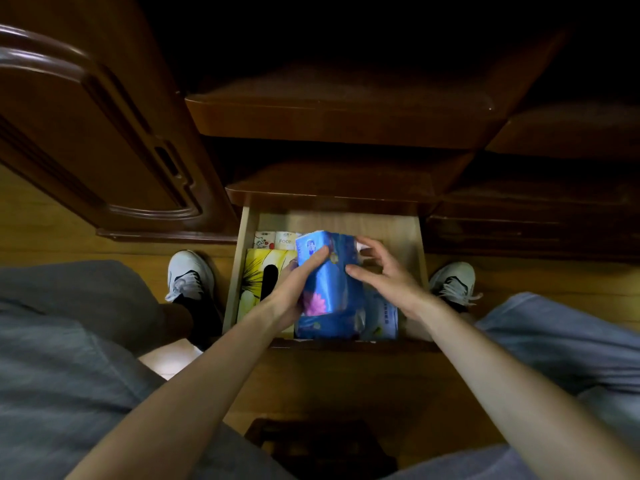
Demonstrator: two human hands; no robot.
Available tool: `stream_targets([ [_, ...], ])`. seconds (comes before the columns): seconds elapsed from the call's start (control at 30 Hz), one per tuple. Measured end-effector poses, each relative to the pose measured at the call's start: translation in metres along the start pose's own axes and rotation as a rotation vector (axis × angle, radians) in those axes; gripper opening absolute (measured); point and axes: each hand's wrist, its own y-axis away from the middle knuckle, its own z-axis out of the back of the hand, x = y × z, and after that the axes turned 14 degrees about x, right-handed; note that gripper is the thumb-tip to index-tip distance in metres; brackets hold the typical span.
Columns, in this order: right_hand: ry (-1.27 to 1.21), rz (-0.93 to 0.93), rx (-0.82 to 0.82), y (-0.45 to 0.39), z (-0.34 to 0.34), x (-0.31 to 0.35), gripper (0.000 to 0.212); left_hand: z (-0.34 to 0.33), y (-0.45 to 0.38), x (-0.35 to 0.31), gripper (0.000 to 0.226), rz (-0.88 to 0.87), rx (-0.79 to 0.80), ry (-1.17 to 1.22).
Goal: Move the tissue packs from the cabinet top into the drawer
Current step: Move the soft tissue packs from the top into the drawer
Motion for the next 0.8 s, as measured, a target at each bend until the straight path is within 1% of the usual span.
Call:
stream_targets([
  [0.03, -0.049, -0.03, 0.028, 0.001, 0.0, -0.002, 0.075, -0.005, -0.001, 0.0, 0.068, 0.006, 0.045, -0.011],
  [0.07, -0.121, -0.056, 0.074, 0.001, 0.003, -0.005, 0.083, -0.01, -0.004, 0.0, 0.066, -0.001, 0.06, -0.037],
  [0.1, -0.186, -0.062, 0.122, 0.0, 0.008, -0.009, 0.083, -0.015, -0.006, -0.001, 0.064, -0.028, 0.042, -0.076],
  [0.13, -0.202, -0.051, 0.116, 0.0, 0.013, -0.009, 0.079, -0.02, -0.009, -0.003, 0.062, -0.068, 0.004, -0.136],
  [0.17, -0.162, -0.032, 0.066, 0.0, 0.018, -0.007, 0.075, -0.021, -0.013, -0.005, 0.062, -0.105, -0.042, -0.204],
  [0.2, -0.087, -0.007, -0.025, 0.0, 0.023, -0.003, 0.07, -0.021, -0.017, -0.006, 0.064, -0.131, -0.093, -0.285],
  [0.23, -0.001, 0.009, -0.142, 0.0, 0.031, -0.001, 0.064, -0.017, -0.02, -0.007, 0.066, -0.15, -0.147, -0.376],
  [0.3, 0.176, 0.007, -0.341, 0.001, 0.052, 0.0, 0.056, -0.008, -0.027, -0.005, 0.062, -0.179, -0.232, -0.52],
  [0.33, 0.25, -0.019, -0.393, 0.004, 0.062, -0.001, 0.058, -0.003, -0.03, -0.002, 0.057, -0.182, -0.256, -0.568],
  [0.4, 0.354, -0.12, -0.407, 0.01, 0.075, -0.008, 0.07, 0.007, -0.037, 0.008, 0.049, -0.16, -0.279, -0.705],
  [0.43, 0.396, -0.158, -0.374, 0.011, 0.076, -0.012, 0.078, 0.011, -0.04, 0.013, 0.048, -0.134, -0.278, -0.807],
  [0.5, 0.504, -0.186, -0.296, 0.008, 0.068, -0.023, 0.09, 0.022, -0.043, 0.024, 0.05, -0.07, -0.251, -1.113],
  [0.57, 0.641, -0.188, -0.285, -0.001, 0.056, -0.033, 0.092, 0.03, -0.04, 0.033, 0.056, -0.031, -0.166, -1.422],
  [0.6, 0.685, -0.187, -0.299, -0.006, 0.051, -0.036, 0.091, 0.033, -0.038, 0.037, 0.059, -0.005, -0.126, -1.52],
  [0.63, 0.701, -0.2, -0.308, -0.01, 0.047, -0.038, 0.088, 0.036, -0.036, 0.04, 0.061, 0.025, -0.097, -1.592],
  [0.7, 0.646, -0.259, -0.309, -0.015, 0.044, -0.041, 0.081, 0.039, -0.034, 0.044, 0.063, 0.084, -0.045, -1.698],
  [0.77, 0.566, -0.303, -0.315, -0.019, 0.047, -0.041, 0.074, 0.039, -0.033, 0.043, 0.063, 0.127, -0.018, -1.742],
  [0.8, 0.543, -0.294, -0.329, -0.021, 0.05, -0.041, 0.071, 0.039, -0.033, 0.042, 0.062, 0.127, -0.023, -1.725],
])
